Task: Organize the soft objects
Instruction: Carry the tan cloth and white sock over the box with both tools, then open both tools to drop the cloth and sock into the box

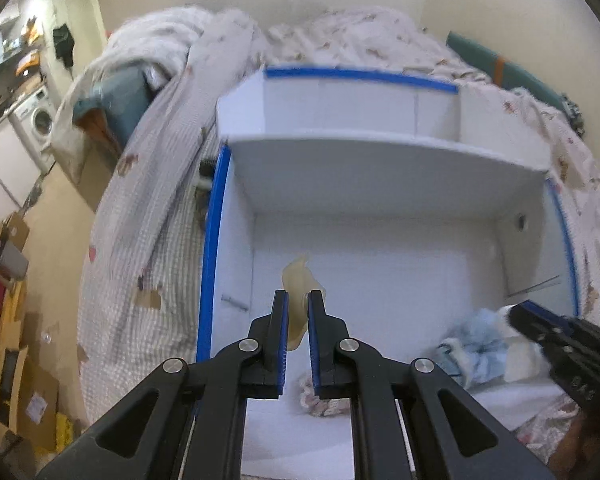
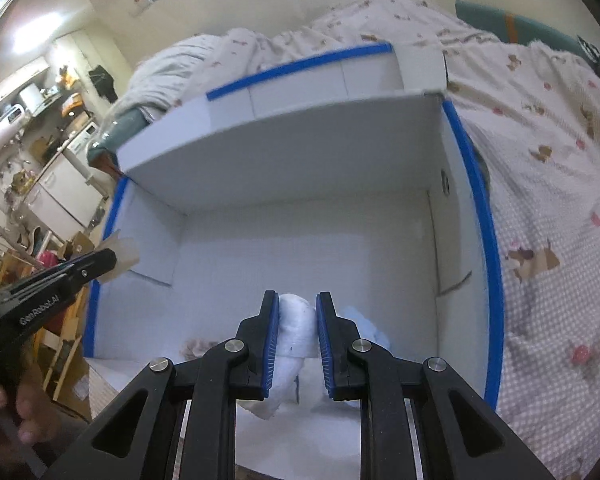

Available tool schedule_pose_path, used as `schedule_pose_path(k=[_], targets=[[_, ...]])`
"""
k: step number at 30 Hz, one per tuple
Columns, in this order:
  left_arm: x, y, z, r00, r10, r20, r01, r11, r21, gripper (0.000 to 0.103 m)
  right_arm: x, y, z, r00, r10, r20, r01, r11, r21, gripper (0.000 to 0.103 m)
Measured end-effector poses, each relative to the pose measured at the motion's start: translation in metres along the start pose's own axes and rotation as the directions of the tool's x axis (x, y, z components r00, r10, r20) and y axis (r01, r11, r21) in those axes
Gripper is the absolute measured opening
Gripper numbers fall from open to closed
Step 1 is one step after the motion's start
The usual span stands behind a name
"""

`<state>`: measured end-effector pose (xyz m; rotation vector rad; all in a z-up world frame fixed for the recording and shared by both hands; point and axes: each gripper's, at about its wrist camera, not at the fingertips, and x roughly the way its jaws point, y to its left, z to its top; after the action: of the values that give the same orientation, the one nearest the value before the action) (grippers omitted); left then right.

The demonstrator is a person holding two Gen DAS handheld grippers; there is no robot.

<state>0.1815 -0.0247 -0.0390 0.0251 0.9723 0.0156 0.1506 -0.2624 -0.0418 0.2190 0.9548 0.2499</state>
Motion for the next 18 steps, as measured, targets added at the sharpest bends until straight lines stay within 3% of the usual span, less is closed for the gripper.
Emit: schedule_pose_path(k=[9, 14, 18], targets=[[0.020, 0.001, -0.007, 0.997, -0.050, -0.059, 0.049, 0.999, -0.022, 0.009, 0.021, 0.005, 0.000, 0.999, 0.010, -0.044, -0.010, 1.000, -0.016, 0.021], [0.022, -0.008, -0.010, 0.997, -0.038, -0.072, 0.039, 0.999, 0.006, 0.011, 0.026, 0.007, -0.004, 0.998, 0.011, -0.067, -0.013, 1.000, -0.025, 0.021], [0.020, -0.010, -0.009, 0.996, -0.054, -0.077, 0.056, 0.998, 0.016, 0.019, 0.027, 0.006, -0.004, 0.997, 0.007, -0.074, -0.008, 1.000, -0.018, 0.021]])
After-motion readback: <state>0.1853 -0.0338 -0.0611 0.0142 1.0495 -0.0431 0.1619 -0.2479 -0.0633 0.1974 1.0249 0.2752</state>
